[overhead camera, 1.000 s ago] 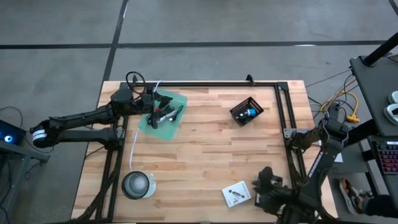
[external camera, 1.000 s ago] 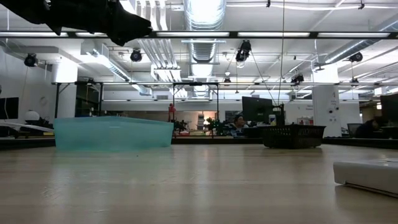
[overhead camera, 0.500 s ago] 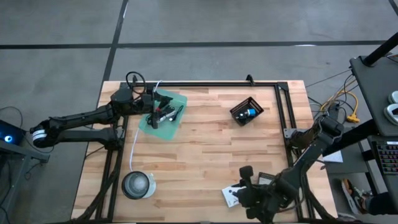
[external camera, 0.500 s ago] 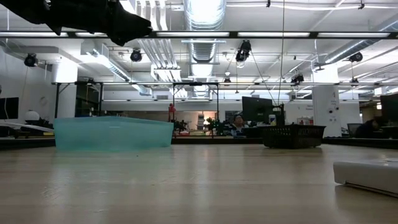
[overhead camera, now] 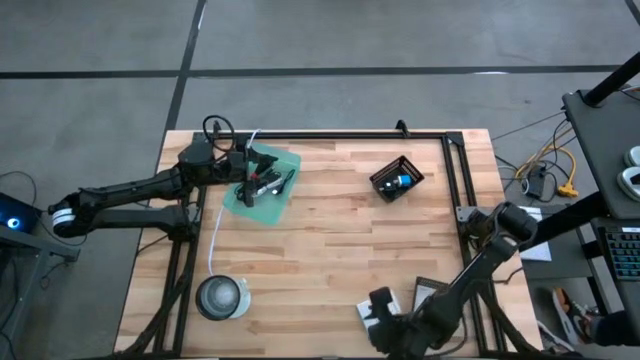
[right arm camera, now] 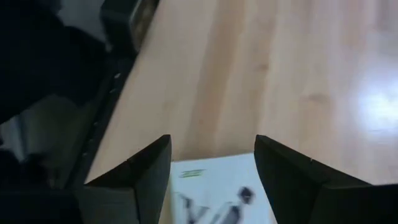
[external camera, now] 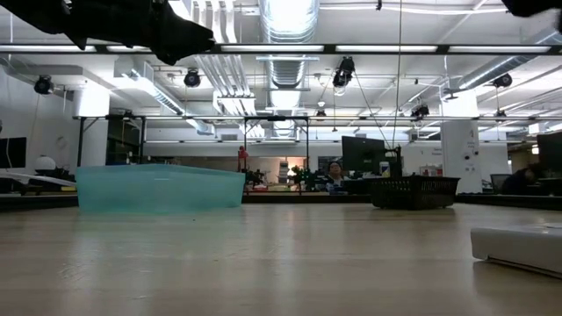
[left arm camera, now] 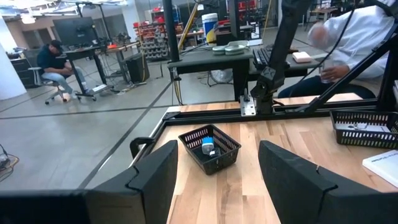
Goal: Pick and place items into bin
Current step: Put the white card reader box into the bottom black bin
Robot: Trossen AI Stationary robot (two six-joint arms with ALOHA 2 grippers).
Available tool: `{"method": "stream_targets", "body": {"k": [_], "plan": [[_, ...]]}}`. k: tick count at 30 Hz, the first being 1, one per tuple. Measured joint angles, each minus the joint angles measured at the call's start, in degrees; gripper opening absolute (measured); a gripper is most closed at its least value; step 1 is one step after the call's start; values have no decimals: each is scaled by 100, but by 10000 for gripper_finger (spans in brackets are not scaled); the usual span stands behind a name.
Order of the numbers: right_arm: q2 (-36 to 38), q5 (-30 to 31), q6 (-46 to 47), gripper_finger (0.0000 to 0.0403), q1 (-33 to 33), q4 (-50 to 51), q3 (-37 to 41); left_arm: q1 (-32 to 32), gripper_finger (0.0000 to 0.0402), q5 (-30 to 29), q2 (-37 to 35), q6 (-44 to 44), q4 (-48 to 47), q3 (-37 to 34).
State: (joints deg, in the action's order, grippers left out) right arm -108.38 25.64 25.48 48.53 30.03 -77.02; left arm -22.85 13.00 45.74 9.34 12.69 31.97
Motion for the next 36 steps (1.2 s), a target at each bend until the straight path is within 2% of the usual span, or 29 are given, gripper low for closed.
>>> {"method": "stream_targets", "body": {"k": [7, 15, 23, 29, 36], "plan": [[-519, -626, 147, 200, -42, 62, -265, 0, 208, 12, 0, 1, -2, 0], [-693, -1380, 944, 176, -98, 891, -345, 2, 208, 17, 0, 2, 0, -2], [-691, -1480, 854, 153, -118, 887, -321, 2, 208, 17, 0, 2, -2, -2], [-691, -1799, 793, 138, -143, 883, -255, 2, 208, 17, 0, 2, -2, -2], [-691, -1815, 698, 122, -273, 863, -95, 2, 208, 17, 0, 4, -7, -2]]}}
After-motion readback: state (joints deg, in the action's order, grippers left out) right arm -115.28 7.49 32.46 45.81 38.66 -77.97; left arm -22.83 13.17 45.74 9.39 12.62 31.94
